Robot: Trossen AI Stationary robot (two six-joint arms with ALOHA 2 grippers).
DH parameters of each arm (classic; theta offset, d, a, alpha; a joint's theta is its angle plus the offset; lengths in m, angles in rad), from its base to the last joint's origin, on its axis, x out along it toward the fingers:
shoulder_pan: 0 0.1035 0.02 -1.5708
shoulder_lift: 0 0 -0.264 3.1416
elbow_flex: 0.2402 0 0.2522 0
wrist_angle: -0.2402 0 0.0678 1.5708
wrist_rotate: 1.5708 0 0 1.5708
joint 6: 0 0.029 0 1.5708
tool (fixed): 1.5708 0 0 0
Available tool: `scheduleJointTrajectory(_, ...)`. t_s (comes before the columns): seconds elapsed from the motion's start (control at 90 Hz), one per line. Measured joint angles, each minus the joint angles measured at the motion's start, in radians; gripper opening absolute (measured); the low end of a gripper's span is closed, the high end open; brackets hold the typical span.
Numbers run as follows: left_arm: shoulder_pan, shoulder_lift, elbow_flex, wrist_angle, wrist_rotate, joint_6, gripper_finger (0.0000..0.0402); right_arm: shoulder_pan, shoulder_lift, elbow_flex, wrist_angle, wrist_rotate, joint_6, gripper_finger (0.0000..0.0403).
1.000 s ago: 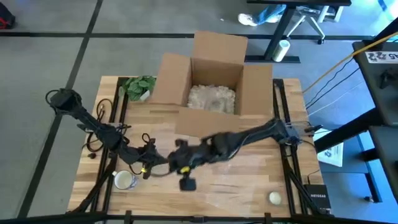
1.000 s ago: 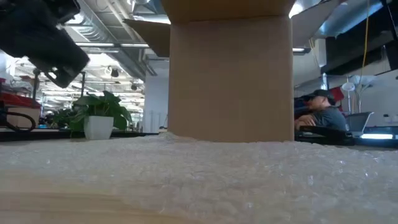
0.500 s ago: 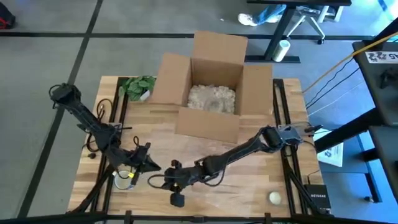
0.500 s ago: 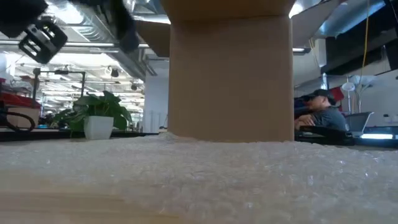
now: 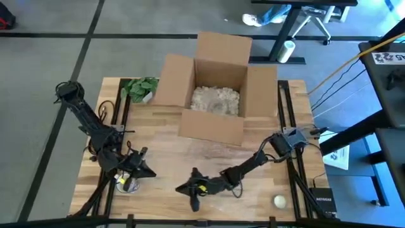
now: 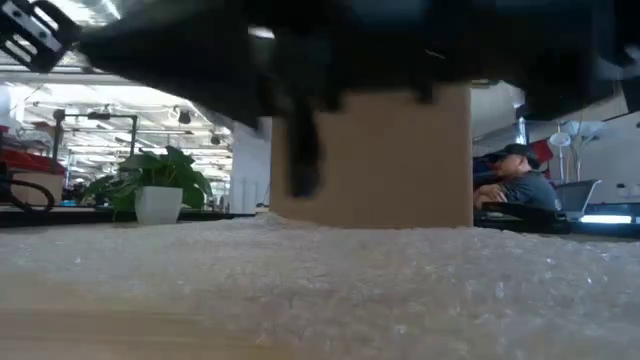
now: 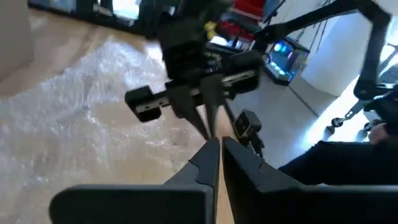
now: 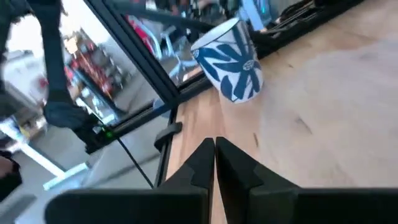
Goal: Wrap mug
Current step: Put the blue mug on the bubble wrap
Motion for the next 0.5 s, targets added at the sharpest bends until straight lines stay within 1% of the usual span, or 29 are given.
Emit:
scheduleJointTrajectory(0.078, -0.02, -0.05, 0.0, -0.078, -0.048, -0.009, 0.0, 0.022, -0.029, -0.09, 0.036, 0.036, 0.054, 0.0)
scheduleJointTrajectory(0.156, -0.038, -0.118, 0.0, -0.204, -0.077, -0.068, 0.0, 0.046, -0.061, -0.166, 0.042, 0.069, 0.086, 0.0)
scheduleJointTrajectory(0.278, -0.057, -0.25, 0.0, -0.426, -0.081, -0.19, 0.0, 0.082, -0.148, -0.279, 0.046, 0.131, 0.095, 0.0)
scheduleJointTrajectory(0.4, -0.06, -0.397, 0.001, -0.637, -0.083, -0.246, 0.0, 0.11, -0.237, -0.414, 0.034, 0.188, 0.1, 0.0)
scheduleJointTrajectory(0.5, -0.06, -0.486, 0.04, -0.864, -0.073, -0.328, 0.0, 0.123, -0.314, -0.527, 0.038, 0.229, 0.118, 0.0)
